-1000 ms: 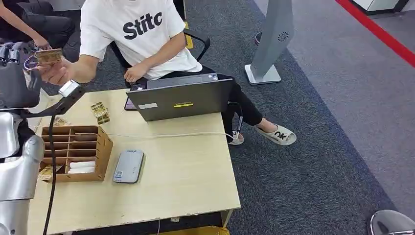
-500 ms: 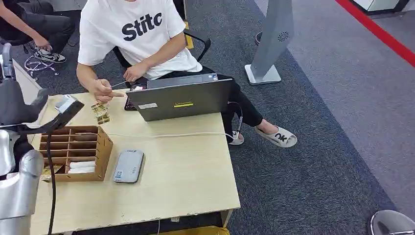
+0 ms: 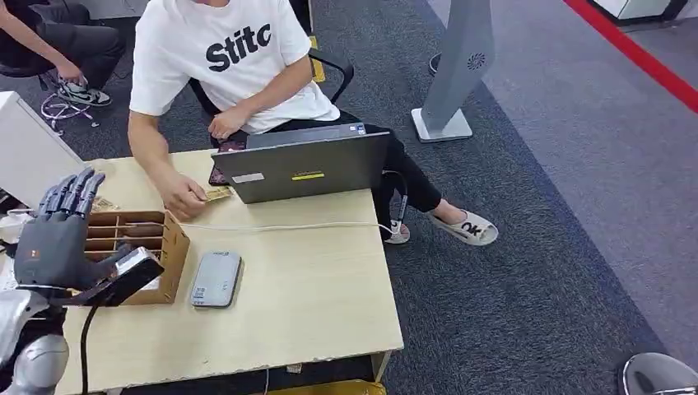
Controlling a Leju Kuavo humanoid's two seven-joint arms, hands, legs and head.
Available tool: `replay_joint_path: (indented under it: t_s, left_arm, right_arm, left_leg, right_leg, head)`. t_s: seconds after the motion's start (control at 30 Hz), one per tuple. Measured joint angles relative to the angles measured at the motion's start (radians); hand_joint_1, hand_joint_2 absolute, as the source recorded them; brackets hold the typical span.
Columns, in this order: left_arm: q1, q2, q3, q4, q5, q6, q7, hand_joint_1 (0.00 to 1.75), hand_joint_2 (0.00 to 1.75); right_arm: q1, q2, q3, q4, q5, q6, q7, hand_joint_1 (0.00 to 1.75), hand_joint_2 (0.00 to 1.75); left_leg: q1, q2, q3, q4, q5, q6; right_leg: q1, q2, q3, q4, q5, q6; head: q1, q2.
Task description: Pass the card to the sensor for recognition and then transmit it.
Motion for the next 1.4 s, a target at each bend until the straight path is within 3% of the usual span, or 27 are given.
replay_joint_path:
  t_s: [0.2, 0.33, 0.6, 0.8, 0.9, 1.17, 1.23, 1.4]
  left_arm:
    - [-0.031, 0.052, 0.0, 0.005, 0.022, -0.038, 0.018, 0.0, 1.75]
    - [-0.077, 0.064, 0.0, 0.037, -0.032, -0.024, 0.052, 0.0, 1.75]
    - [-0.093, 0.066, -0.001, 0.052, -0.049, -0.021, 0.06, 0.0, 1.75]
    - [-0.189, 0.056, -0.001, 0.197, -0.081, 0.009, 0.089, 0.0, 1.75]
    - [-0.202, 0.052, -0.001, 0.22, -0.096, 0.011, 0.09, 0.0, 1.75]
    - [-0.247, 0.04, -0.016, 0.349, -0.068, -0.048, 0.053, 0.0, 1.75]
    - [-0.247, 0.041, -0.024, 0.374, -0.022, -0.102, 0.036, 0.0, 1.75]
    - [-0.249, 0.084, -0.042, 0.395, 0.056, -0.168, 0.031, 0.0, 1.75]
  right_arm:
    - [0.0, 0.002, -0.009, 0.0, 0.006, 0.0, -0.004, 0.0, 1.75]
    - [0.0, 0.004, -0.01, 0.0, 0.018, 0.0, 0.014, 0.0, 1.75]
    - [0.0, 0.004, -0.01, 0.0, 0.023, 0.001, 0.018, 0.0, 1.75]
    - [0.0, 0.004, -0.01, 0.0, 0.036, 0.002, 0.025, 0.0, 1.75]
    - [0.0, 0.004, -0.01, 0.0, 0.043, 0.005, 0.024, 0.0, 1.75]
    - [0.0, 0.004, -0.01, 0.0, 0.06, 0.011, 0.017, 0.0, 1.75]
    - [0.0, 0.004, -0.01, 0.0, 0.065, 0.011, 0.017, 0.0, 1.75]
    - [0.0, 0.004, -0.017, 0.0, 0.069, 0.009, 0.02, 0.0, 1.75]
  left_leg:
    - [0.0, 0.0, 0.0, 0.0, 0.001, 0.0]
    - [0.0, 0.0, 0.0, 0.0, 0.001, 0.0]
    - [0.0, 0.0, 0.0, 0.0, 0.001, 0.0]
    - [0.0, 0.0, 0.0, 0.0, 0.001, 0.0]
    - [0.0, 0.0, 0.0, 0.0, 0.001, 0.0]
    - [0.0, 0.0, 0.0, 0.0, 0.001, -0.001]
    - [0.0, 0.0, 0.0, 0.0, 0.001, -0.001]
    - [0.001, 0.001, 0.0, 0.0, 0.001, -0.001]
  right_leg:
    - [0.0, 0.0, 0.0, 0.0, 0.0, 0.0]
    - [0.0, 0.0, 0.0, 0.0, 0.0, 0.0]
    - [0.0, 0.0, 0.0, 0.0, 0.0, 0.0]
    - [0.0, 0.0, -0.001, 0.0, 0.0, 0.0]
    - [0.0, 0.0, -0.001, 0.0, 0.0, 0.0]
    - [0.0, 0.001, -0.001, 0.0, 0.001, -0.001]
    - [0.0, 0.0, -0.001, 0.0, 0.001, -0.001]
    - [0.0, 0.001, -0.001, 0.0, 0.001, -0.001]
  head:
    - [0.0, 0.0]
    - [0.0, 0.0]
    - [0.0, 0.0]
    - [0.0, 0.0]
    - [0.0, 0.0]
    - [0.0, 0.0]
    - [0.0, 0.0]
    - [0.0, 0.0]
